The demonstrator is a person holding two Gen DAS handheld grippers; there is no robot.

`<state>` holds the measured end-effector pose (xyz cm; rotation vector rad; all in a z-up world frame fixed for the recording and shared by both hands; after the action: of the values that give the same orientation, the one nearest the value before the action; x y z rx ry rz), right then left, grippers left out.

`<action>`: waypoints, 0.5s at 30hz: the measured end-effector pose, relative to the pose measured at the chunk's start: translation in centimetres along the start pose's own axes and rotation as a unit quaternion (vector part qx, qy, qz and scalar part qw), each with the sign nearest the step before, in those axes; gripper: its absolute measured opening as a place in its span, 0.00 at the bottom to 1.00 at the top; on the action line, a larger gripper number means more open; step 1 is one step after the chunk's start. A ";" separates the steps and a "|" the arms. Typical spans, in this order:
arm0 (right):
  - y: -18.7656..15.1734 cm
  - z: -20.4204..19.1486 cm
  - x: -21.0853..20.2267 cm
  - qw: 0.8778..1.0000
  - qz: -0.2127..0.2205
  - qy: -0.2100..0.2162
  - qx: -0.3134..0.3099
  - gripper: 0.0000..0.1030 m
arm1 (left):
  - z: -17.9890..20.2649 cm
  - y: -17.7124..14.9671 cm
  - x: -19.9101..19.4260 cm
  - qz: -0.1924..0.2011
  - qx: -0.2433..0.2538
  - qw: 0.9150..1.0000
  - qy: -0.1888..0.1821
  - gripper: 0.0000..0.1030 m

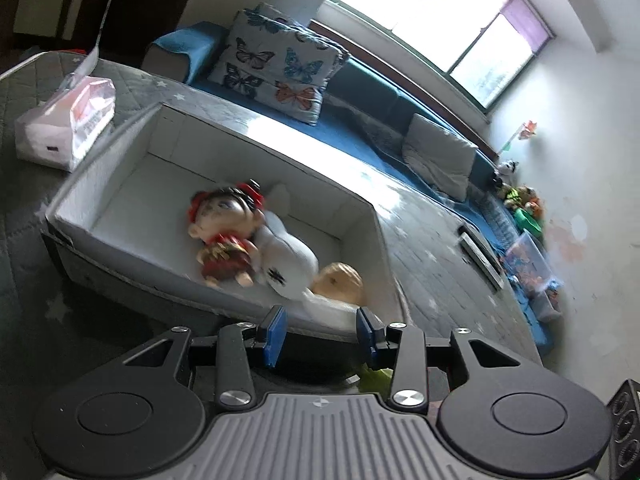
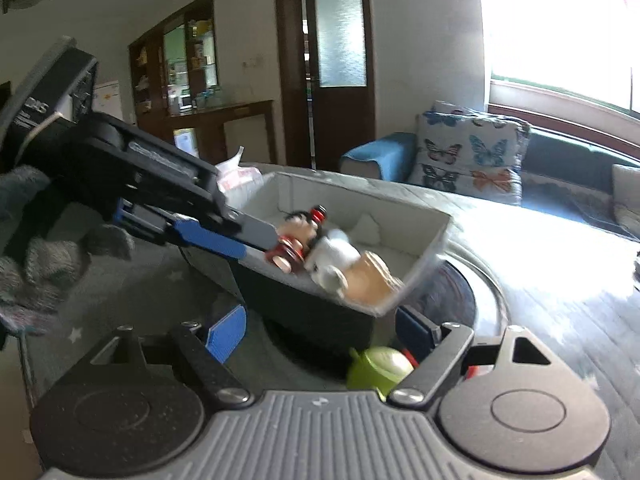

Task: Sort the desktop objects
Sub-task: 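Reach the right gripper to the green android figure and grasp it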

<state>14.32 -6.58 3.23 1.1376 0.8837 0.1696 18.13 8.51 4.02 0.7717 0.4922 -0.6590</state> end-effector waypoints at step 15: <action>-4.7 2.0 -0.2 0.998 -0.024 -0.021 0.060 0.81 | 2.3 -5.7 3.4 -0.053 0.010 0.998 -0.024 0.40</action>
<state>14.14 -10.23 -0.36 1.2254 0.8927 0.0533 16.89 2.48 0.68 0.7494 0.4860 -0.7809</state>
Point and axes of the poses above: each gripper's, at about its wrist camera, not at the fingertips, and x roughly the way its jaws point, z to its right, y to its top, the point moved 5 cm from there along x, roughly the way its jaws point, and after that the axes turned 13 degrees about -x, right-handed, at the moved point
